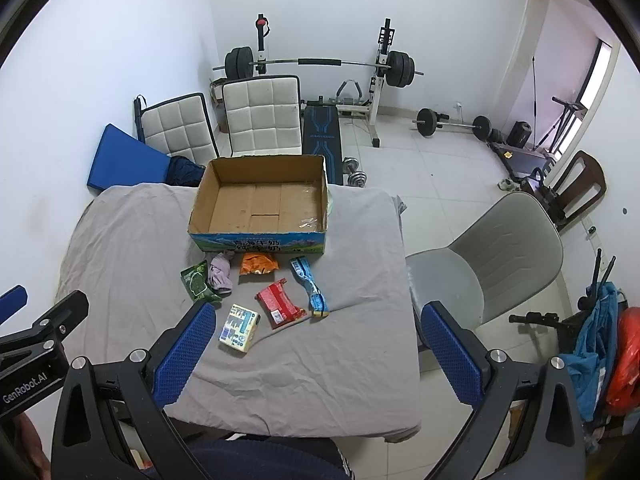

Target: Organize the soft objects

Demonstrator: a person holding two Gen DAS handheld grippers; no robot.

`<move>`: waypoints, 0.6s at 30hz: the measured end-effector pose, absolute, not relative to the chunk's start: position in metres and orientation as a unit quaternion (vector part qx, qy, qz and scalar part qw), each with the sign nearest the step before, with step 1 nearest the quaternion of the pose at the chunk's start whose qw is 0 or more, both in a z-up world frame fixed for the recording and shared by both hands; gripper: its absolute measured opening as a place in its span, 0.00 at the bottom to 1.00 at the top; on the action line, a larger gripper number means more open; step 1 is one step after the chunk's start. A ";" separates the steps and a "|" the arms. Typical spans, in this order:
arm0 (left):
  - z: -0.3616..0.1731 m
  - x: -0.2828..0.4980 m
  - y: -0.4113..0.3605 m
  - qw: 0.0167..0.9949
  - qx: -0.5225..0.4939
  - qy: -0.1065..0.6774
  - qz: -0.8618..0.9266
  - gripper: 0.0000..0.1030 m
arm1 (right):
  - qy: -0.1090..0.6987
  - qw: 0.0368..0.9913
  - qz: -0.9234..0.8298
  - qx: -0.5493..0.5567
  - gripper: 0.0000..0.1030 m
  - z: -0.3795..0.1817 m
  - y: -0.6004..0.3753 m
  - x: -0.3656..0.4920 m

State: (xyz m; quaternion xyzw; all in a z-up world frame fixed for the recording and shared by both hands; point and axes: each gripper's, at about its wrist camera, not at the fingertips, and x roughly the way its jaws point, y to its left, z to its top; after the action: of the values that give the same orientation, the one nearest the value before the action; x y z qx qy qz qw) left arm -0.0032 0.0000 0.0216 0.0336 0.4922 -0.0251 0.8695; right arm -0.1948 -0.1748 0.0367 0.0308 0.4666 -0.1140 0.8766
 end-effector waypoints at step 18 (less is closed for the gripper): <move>0.022 -0.003 -0.001 0.870 0.035 0.490 -0.025 1.00 | 0.465 0.877 -0.114 0.037 1.00 0.040 -0.174 -0.193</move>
State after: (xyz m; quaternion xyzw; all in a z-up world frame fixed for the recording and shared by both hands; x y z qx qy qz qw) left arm -0.0030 -0.0007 0.0222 0.0346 0.4905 -0.0249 0.8704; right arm -0.1931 -0.1743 0.0400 0.0366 0.4654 -0.1138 0.8770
